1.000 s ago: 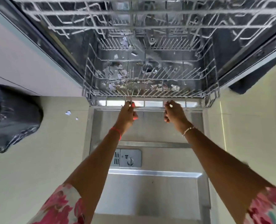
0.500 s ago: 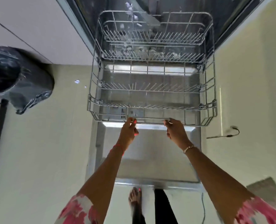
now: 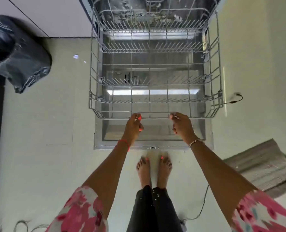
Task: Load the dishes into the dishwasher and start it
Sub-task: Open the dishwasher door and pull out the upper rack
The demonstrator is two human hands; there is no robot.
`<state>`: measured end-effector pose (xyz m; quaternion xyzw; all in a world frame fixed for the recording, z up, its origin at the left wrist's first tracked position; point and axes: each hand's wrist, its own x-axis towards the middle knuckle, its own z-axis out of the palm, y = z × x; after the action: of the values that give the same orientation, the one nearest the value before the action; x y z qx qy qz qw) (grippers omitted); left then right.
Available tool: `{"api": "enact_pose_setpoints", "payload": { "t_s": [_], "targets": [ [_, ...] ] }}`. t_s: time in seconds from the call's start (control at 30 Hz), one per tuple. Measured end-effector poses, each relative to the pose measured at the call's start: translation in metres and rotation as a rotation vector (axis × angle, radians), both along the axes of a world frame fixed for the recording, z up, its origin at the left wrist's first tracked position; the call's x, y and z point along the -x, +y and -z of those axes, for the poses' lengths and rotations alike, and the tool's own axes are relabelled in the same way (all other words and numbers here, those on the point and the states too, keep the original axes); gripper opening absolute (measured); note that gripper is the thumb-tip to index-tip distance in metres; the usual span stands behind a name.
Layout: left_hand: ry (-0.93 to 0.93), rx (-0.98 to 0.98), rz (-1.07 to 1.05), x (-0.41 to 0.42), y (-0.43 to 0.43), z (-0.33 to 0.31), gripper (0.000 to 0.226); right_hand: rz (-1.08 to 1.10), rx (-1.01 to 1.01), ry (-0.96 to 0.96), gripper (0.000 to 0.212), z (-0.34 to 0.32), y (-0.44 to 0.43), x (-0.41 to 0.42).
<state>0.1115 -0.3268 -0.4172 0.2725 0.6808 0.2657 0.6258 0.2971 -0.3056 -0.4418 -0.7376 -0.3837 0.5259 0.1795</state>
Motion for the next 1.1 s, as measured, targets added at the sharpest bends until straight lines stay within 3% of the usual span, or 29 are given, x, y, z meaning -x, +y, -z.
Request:
{"api": "enact_pose_setpoints", "payload": {
  "t_s": [0.1,0.17,0.3,0.4,0.53,0.63,0.93,1.1],
  "targets": [
    [0.037,-0.005,0.001,-0.002,0.003,0.001,0.007,-0.068,0.018,-0.015,0.021,-0.006,0.003,-0.001],
    [0.043,0.0,0.011,-0.001,0.003,0.001,0.008,-0.101,0.038,-0.003,0.012,-0.013,0.006,-0.003],
    [0.07,-0.058,0.09,0.006,0.01,-0.016,0.012,-0.012,0.018,0.053,0.011,-0.025,0.006,-0.003],
    [0.021,-0.017,0.155,0.004,0.032,-0.046,0.019,-0.018,-0.004,0.09,0.021,-0.054,0.026,-0.001],
    [-0.031,-0.021,0.124,-0.002,0.071,-0.098,0.015,0.042,-0.051,0.142,0.009,-0.11,0.075,0.003],
    [-0.049,-0.094,0.069,-0.003,0.123,-0.149,0.015,0.088,-0.081,0.212,0.002,-0.162,0.125,0.003],
    [-0.07,-0.422,-0.055,-0.004,0.306,-0.286,0.006,0.208,-0.262,0.47,0.015,-0.303,0.288,0.005],
    [0.104,-0.514,-0.042,-0.012,0.389,-0.294,0.02,0.149,-0.346,0.362,0.005,-0.324,0.383,0.016]
  ]
}}
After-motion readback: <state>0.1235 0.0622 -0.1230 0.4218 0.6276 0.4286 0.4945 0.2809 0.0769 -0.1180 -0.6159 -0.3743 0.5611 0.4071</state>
